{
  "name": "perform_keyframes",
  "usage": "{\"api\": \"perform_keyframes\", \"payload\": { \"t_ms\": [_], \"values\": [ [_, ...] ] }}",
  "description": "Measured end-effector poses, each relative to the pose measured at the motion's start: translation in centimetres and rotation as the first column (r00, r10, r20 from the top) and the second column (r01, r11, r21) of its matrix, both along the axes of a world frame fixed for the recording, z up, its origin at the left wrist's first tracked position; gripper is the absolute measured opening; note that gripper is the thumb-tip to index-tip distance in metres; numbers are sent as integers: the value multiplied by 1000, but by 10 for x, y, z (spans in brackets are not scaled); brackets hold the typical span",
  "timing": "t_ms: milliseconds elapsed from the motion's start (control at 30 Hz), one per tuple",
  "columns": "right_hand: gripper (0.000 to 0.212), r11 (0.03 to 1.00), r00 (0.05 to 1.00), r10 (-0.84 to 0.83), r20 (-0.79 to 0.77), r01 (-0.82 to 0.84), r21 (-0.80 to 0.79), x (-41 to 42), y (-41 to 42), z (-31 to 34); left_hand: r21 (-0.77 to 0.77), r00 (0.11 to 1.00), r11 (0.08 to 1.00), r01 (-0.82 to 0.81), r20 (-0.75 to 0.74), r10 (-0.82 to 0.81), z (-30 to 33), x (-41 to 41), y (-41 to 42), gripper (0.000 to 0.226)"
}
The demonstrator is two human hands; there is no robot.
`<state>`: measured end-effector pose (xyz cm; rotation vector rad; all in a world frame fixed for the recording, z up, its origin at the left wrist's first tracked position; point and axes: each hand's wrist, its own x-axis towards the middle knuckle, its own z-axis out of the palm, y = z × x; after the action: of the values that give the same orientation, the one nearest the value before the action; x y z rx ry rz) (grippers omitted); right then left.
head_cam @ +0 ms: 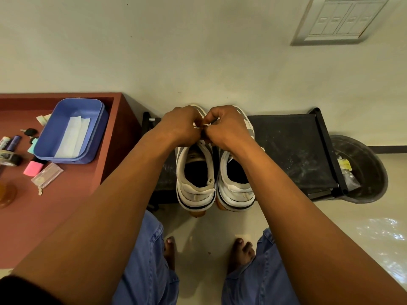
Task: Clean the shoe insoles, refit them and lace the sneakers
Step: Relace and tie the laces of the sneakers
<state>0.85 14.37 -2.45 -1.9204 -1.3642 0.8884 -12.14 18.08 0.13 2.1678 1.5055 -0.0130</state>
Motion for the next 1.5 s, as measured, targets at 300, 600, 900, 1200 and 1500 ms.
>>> {"api": "perform_keyframes", "payload": {
  "t_ms": [300,600,900,1200,1500],
  "values": [
    [19,1000,1000,20,-13,-20,-14,0,1,5,-58,987,987,-147,62,151,6,-5,5,11],
    [12,998,998,56,-37,-56,6,-1,-1,9,-300,951,928,-220,147,273,19,-14,4,14],
    [18,1000,996,6,-84,-7,-16,1,0,8,0,995,998,-60,78,60,4,-2,-1,22],
    [14,1000,995,19,-96,-19,-2,0,-2,13,-168,979,972,-161,99,179,11,-8,6,8],
    [9,999,989,32,-142,-35,-18,-1,-3,16,-390,942,898,-202,175,288,21,-19,8,12]
  ]
}}
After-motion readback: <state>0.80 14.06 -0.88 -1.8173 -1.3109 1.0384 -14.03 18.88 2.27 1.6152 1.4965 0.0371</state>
